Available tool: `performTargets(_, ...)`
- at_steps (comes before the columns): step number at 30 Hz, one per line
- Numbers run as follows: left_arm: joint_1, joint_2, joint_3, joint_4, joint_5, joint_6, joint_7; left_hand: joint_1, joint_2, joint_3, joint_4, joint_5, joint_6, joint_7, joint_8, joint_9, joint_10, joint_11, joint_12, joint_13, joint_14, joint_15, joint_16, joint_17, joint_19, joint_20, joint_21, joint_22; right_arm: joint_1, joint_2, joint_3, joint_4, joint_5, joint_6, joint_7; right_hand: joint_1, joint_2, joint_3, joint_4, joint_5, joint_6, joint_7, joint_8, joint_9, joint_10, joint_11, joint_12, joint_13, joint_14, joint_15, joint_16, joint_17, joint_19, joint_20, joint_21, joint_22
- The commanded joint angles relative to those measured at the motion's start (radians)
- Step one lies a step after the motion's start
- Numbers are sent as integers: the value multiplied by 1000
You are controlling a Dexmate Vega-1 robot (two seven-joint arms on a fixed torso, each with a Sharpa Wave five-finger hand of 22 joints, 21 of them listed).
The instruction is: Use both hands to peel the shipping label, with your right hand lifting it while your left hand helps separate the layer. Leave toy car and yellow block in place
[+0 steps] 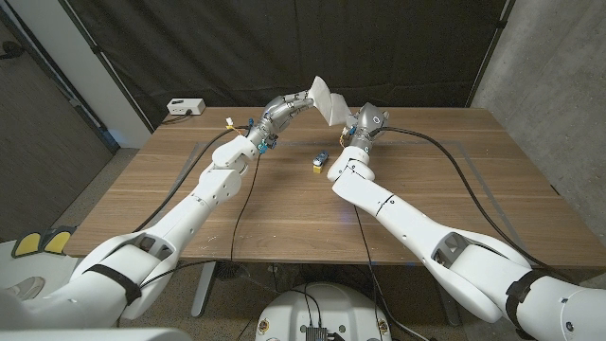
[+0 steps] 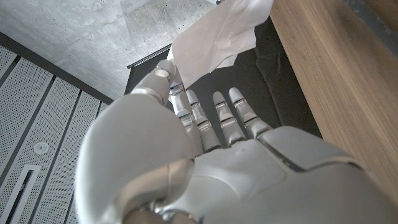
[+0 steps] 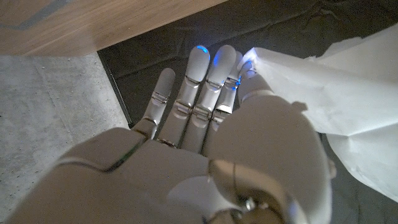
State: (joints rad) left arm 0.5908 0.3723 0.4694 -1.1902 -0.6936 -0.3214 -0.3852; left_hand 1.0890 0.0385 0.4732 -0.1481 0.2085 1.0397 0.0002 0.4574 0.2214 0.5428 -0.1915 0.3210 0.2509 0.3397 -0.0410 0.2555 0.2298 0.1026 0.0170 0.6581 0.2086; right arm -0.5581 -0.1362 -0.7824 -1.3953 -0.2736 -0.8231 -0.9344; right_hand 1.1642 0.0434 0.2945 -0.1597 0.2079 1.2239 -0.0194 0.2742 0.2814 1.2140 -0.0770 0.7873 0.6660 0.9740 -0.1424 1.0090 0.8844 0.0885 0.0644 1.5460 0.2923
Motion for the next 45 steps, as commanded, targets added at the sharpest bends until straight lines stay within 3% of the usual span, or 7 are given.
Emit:
performTargets(1,27,17,-3,-46,-1,-1,20,2,8,22,10,1,116,55,24,42,1,0,-6,2,6,-148,2,3,-6,1,5,2,3,8,-5,10,18,-56,-1,11,1,11,0,5,6,-1,3,3,10,1,-3,3,4,-75,-3,0,-6,-2,7,1)
performTargets(20,50,41,-11,-79,-13,-2,15,-3,5,29,11,0,118,53,25,40,4,-4,-9,4,6,-148,-1,7,-9,1,12,1,-18,2,-12,-29,37,-76,-2,-14,-12,25,8,3,-19,-27,-8,9,-11,-23,-20,0,-18,-76,-13,-9,-7,-4,4,-7)
performTargets(24,56,46,-14,-86,-17,0,14,-3,5,31,11,0,117,55,24,37,4,-2,-10,5,5,-150,-3,8,-11,1,13,1,-37,-27,-9,-72,56,-44,31,-254,-14,-32,105,-26,-282,-15,-103,-28,-224,19,-158,-100,-159,-42,-123,-115,-56,23,-13,-40)
performTargets(30,63,55,-18,-92,-23,-1,7,-4,3,33,10,0,118,55,23,36,2,0,-12,5,4,-148,-4,9,-12,0,15,0,-79,-67,23,-130,104,64,75,-596,-15,-114,240,-31,-693,9,-97,-74,-542,148,-403,-244,-356,90,-361,-385,-136,53,-46,-96)
performTargets(41,86,70,-31,-115,-24,-10,27,-9,3,36,12,-2,108,51,21,37,4,-1,-12,7,5,-140,-5,12,-15,7,19,0,-175,-96,149,-172,294,378,172,-1021,-117,-322,311,14,-1039,33,-93,-87,-963,231,-589,-403,-790,292,-712,-602,-400,148,-317,-121)
performTargets(44,78,83,-21,-93,13,-56,0,-128,-99,-99,45,-13,-618,-151,-276,-12,-353,85,-139,-19,-177,-33,-63,-1,-132,74,-5,-8,-182,-94,147,-150,282,445,137,-1062,-140,-367,303,47,-1155,29,-97,-90,-1084,237,-602,-437,-873,314,-771,-638,-457,149,-403,-122)
performTargets(45,79,86,-20,-93,30,-70,8,-163,-117,-132,57,-8,-778,-151,-292,-13,-421,102,-136,-26,-240,-6,-70,-12,-166,88,-23,-11,-184,-88,148,-143,277,463,119,-1064,-140,-370,302,50,-1165,35,-98,-91,-1086,238,-600,-440,-878,314,-774,-641,-460,149,-410,-121)
